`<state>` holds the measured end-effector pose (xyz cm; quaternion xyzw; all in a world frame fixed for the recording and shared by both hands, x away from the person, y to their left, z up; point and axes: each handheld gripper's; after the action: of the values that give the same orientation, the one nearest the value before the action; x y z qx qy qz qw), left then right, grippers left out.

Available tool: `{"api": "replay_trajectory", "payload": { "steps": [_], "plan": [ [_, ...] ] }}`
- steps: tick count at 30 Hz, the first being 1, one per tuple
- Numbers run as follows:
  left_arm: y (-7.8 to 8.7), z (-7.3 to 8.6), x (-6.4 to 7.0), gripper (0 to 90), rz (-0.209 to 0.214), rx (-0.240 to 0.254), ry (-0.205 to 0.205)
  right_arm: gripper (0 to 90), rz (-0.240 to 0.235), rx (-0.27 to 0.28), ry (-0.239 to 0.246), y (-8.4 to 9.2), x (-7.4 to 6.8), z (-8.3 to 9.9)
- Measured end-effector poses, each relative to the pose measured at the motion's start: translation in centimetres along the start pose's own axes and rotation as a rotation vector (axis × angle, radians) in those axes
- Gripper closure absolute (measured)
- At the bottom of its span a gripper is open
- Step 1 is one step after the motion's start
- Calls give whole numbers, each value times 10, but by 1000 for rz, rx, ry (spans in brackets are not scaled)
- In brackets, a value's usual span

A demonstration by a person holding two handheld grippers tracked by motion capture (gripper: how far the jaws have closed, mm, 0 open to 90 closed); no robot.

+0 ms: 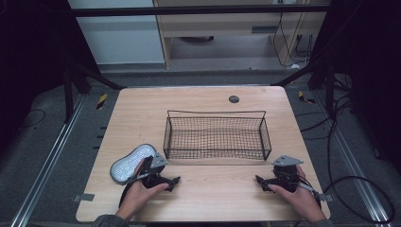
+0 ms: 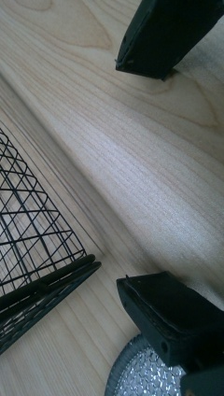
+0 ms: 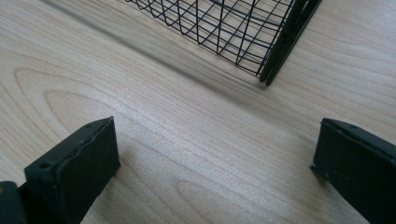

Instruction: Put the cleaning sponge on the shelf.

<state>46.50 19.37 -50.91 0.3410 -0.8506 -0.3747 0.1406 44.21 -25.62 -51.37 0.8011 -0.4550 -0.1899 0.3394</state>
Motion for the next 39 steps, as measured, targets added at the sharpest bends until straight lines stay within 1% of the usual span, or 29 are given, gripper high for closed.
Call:
{"api": "replay_trajectory", "payload": {
  "steps": [1,2,3,4,5,7,9,10,11,14,16,17,19,20,21,23,24,26,28,29,30,31,32,33,36,37,39],
  "plan": [
    [1,0,0,0,7,0,-9,4,0,0,0,0,0,0],
    [1,0,0,8,7,0,-9,4,0,0,1,0,0,0],
    [2,-1,0,28,13,-3,-22,4,0,0,0,0,0,0],
    [2,-1,0,34,13,-3,-22,4,0,0,0,0,0,0],
    [7,-3,1,27,9,16,-38,4,0,0,0,0,0,0],
    [12,-4,1,23,3,34,-48,4,0,0,0,0,0,0],
    [18,-4,0,25,-10,46,-38,4,0,0,0,0,0,0],
    [18,-4,0,26,-10,46,-38,4,0,0,0,0,0,0],
    [24,-4,-1,28,-36,57,-44,4,0,0,0,0,0,0],
    [34,-3,-5,33,-46,67,-19,4,2,0,1,0,0,0],
    [41,-3,-10,40,-74,64,-8,4,2,1,0,0,0,0],
    [41,-3,-10,40,-74,64,-8,4,2,1,0,0,0,0],
    [55,-7,-19,41,-107,47,-23,4,3,0,-1,0,0,0],
    [59,-8,-21,41,-117,34,-43,4,2,0,-2,0,0,0],
    [63,-10,-23,41,-126,28,-47,4,3,1,1,0,0,0],
    [71,-12,-30,41,-132,12,-41,4,3,0,-1,0,0,0],
    [74,-12,-34,41,-142,9,-38,4,3,0,-1,0,0,0],
    [79,-12,-42,37,-156,-31,-49,5,4,0,-1,0,0,0],
    [82,-10,-49,36,-146,-40,-24,4,4,0,-2,0,0,0],
    [84,-9,-52,35,-148,-44,-18,5,4,0,0,0,0,0],
    [84,-9,-52,34,-148,-44,-18,5,4,0,-2,0,0,0],
    [86,-6,-57,35,-172,-73,-27,4,4,0,0,0,0,0],
    [88,-5,-60,36,-177,-78,-24,5,4,0,-2,0,0,0],
    [89,-3,-62,32,-170,-74,-9,4,3,0,-4,0,0,0],
    [91,0,-65,31,-165,-86,3,4,4,0,-2,0,0,0],
    [92,2,-68,32,-165,-109,5,4,4,0,-2,0,0,0],
    [93,4,-71,32,-160,-121,12,4,4,0,-2,0,0,0]
  ]
}}
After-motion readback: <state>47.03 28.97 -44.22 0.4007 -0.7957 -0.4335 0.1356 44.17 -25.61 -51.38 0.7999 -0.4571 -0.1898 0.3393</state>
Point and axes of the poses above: each handheld gripper's, and its own axes: y roughly backward along the jaws, z roughly out of its underside, x roughly to its right, and after that the axes turned 2 degrees about -x, right-handed
